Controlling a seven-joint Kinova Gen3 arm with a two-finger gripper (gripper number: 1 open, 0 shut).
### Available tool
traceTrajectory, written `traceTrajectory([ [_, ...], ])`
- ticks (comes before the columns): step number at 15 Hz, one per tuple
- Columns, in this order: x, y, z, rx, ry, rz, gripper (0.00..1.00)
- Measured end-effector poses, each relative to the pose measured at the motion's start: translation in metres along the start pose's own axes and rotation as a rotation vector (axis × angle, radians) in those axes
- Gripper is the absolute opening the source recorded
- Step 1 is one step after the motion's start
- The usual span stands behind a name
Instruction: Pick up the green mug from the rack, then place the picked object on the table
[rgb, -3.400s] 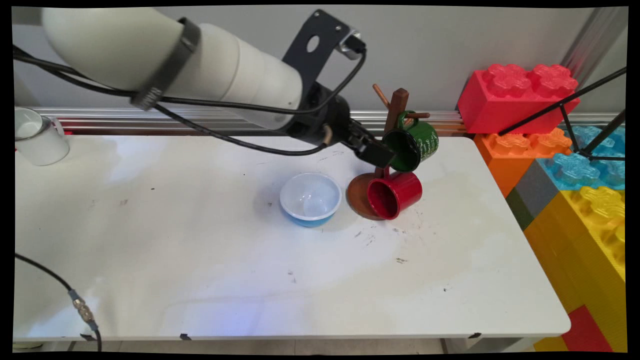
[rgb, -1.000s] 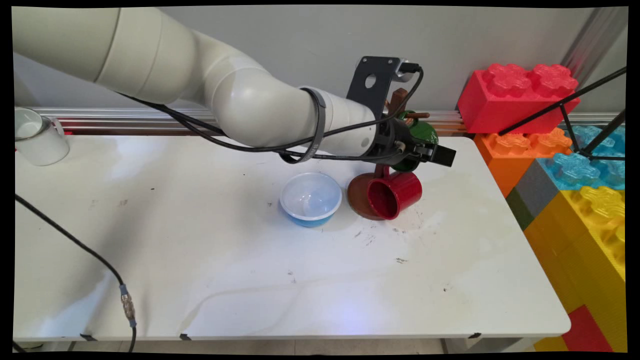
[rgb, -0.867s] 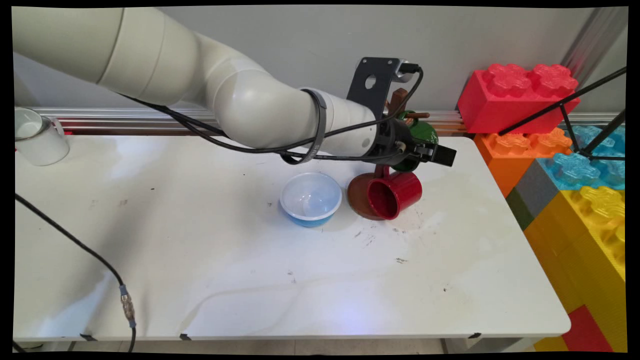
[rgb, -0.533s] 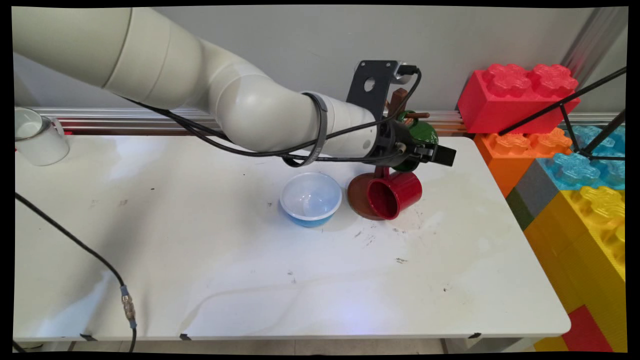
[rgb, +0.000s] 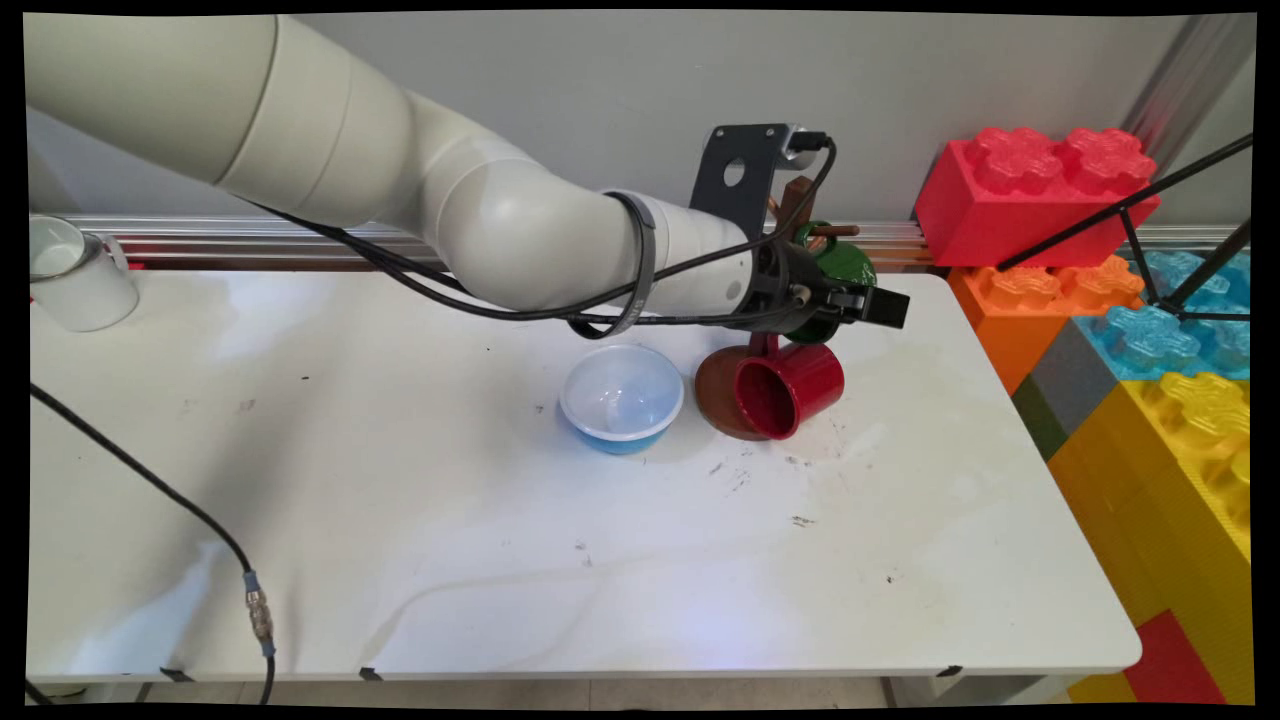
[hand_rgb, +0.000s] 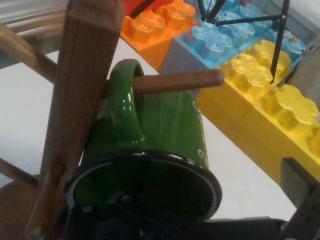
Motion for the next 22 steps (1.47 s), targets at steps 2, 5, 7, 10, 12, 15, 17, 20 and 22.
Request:
traceTrajectory([
  [2,0.000,0.000,0.000,0.001,0.003,-0.006,1.00],
  [5,0.000,-0.002,0.000,0.003,0.008,-0.013,0.00],
  [7,0.000,-0.003,0.000,0.009,0.011,-0.017,0.00],
  [10,-0.001,-0.007,0.000,0.022,0.011,-0.023,0.00],
  [12,-0.001,-0.008,-0.001,0.027,0.009,-0.026,0.00],
  [15,-0.003,-0.010,-0.003,0.032,0.005,-0.031,0.00],
  [17,-0.004,-0.010,-0.004,0.033,0.003,-0.033,0.00],
  [20,-0.005,-0.011,-0.007,0.030,0.001,-0.037,0.00],
  [22,-0.006,-0.011,-0.010,0.027,0.001,-0.039,0.00],
])
